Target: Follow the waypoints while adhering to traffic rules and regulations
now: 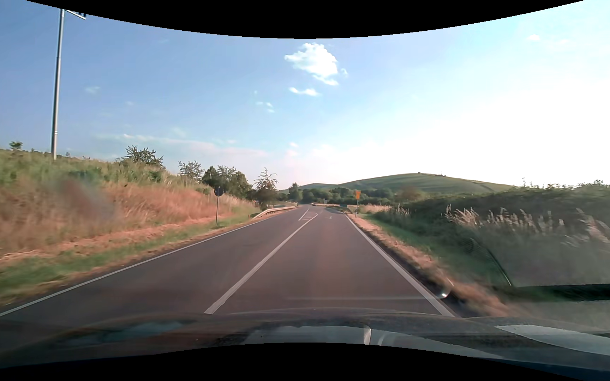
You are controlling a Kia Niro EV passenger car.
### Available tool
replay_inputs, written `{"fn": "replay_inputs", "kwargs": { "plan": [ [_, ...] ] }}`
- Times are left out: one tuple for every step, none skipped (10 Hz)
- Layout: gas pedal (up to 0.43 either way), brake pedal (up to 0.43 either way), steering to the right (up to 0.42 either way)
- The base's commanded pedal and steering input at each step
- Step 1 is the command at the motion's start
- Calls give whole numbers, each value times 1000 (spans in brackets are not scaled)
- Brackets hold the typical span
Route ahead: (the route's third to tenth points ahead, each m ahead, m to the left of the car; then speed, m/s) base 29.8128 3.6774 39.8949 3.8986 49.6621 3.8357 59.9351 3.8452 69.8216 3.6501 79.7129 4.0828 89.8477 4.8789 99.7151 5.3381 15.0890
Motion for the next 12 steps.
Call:
{"fn": "replay_inputs", "kwargs": {
  "plan": [
    [67,0,2],
    [39,0,2],
    [20,0,2],
    [8,0,2],
    [0,0,1],
    [0,0,1],
    [0,0,1],
    [0,0,1],
    [0,0,0],
    [0,0,0],
    [0,0,0],
    [0,0,0]
  ]
}}
